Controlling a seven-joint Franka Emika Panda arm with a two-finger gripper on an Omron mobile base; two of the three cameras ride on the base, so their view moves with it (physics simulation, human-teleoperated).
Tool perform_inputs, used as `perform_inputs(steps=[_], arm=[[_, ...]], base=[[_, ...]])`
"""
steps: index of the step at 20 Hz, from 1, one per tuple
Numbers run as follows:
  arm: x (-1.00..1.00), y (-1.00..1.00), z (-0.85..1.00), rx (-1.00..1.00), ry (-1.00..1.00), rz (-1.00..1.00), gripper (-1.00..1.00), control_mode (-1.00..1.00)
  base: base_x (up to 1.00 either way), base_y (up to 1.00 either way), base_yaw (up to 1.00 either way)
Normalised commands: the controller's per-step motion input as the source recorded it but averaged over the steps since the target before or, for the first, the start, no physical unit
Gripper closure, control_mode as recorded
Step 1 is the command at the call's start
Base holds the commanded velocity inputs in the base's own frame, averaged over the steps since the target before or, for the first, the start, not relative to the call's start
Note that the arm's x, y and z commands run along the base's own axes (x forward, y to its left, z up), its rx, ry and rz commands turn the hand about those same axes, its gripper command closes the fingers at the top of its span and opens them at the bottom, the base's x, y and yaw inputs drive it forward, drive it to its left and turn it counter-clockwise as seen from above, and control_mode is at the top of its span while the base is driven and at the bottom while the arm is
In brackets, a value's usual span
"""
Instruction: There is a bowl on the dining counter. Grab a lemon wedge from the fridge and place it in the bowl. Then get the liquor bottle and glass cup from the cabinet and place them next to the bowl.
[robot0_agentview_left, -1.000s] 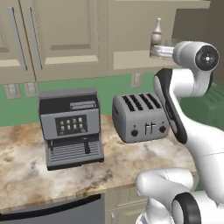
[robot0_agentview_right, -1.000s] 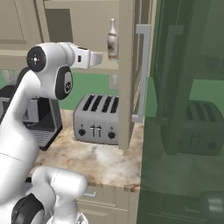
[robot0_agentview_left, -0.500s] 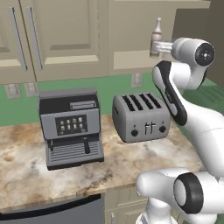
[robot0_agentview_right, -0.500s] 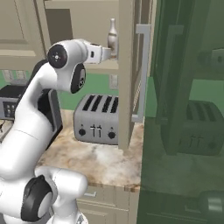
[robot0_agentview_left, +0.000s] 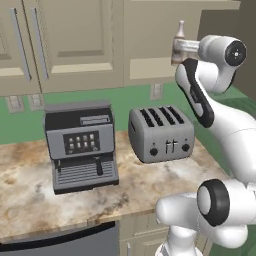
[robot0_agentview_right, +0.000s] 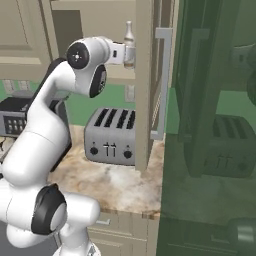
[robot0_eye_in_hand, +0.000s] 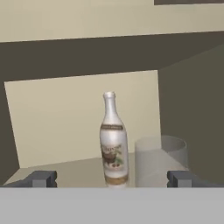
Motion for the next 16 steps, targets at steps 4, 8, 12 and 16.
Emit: perform_inputs(steps=[4, 8, 12, 16], arm=[[0.25, 0.0, 0.21, 0.0, 0.0, 0.0, -1.0, -1.0], [0.29, 0.0, 0.18, 0.0, 0.0, 0.0, -1.0, -1.0], [0.23, 0.0, 0.09, 0.0, 0.0, 0.0, -1.0, -1.0], [0.22, 0.0, 0.01, -0.06, 0.0, -0.05, -1.0, -1.0]], base=[[0.0, 0.0, 0.0], [0.0, 0.0, 0.0], [0.0, 0.0, 0.0], [0.0, 0.0, 0.0]])
